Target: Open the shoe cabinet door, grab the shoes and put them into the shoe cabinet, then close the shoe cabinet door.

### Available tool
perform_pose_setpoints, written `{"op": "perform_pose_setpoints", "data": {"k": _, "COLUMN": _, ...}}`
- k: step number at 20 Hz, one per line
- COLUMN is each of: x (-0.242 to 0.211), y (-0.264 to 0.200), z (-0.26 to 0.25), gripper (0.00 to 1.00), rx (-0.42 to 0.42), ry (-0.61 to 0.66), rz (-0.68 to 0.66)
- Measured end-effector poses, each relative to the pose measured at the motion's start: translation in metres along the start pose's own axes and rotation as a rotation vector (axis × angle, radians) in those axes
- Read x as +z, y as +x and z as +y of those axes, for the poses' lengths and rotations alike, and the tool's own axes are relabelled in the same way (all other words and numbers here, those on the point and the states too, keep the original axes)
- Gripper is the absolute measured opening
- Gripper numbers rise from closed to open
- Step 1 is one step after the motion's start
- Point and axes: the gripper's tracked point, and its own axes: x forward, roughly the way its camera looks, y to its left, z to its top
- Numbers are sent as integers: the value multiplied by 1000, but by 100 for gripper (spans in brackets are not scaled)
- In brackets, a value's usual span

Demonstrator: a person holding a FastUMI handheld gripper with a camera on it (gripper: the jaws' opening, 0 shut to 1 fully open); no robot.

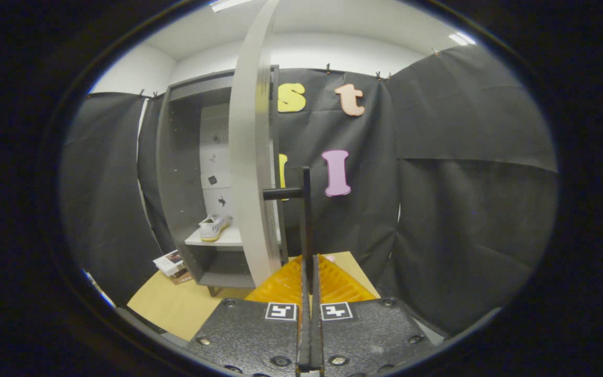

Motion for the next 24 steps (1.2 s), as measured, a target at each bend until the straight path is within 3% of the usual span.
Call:
{"op": "perform_pose_setpoints", "data": {"k": 3, "x": -2, "y": -12, "z": -6, "gripper": 5, "rx": -24, "ry": -35, "rz": -22}}
{"op": "perform_pose_setpoints", "data": {"k": 5, "x": -7, "y": -22, "z": -16, "gripper": 15, "rx": -50, "ry": -66, "rz": -35}}
{"op": "perform_pose_setpoints", "data": {"k": 10, "x": -30, "y": -53, "z": -33, "gripper": 98, "rx": -101, "ry": -71, "rz": -41}}
{"op": "perform_pose_setpoints", "data": {"k": 17, "x": -109, "y": -87, "z": -13, "gripper": 100, "rx": -103, "ry": -50, "rz": 20}}
{"op": "perform_pose_setpoints", "data": {"k": 24, "x": -242, "y": -55, "z": 109, "gripper": 100, "rx": 130, "ry": -32, "rz": 214}}
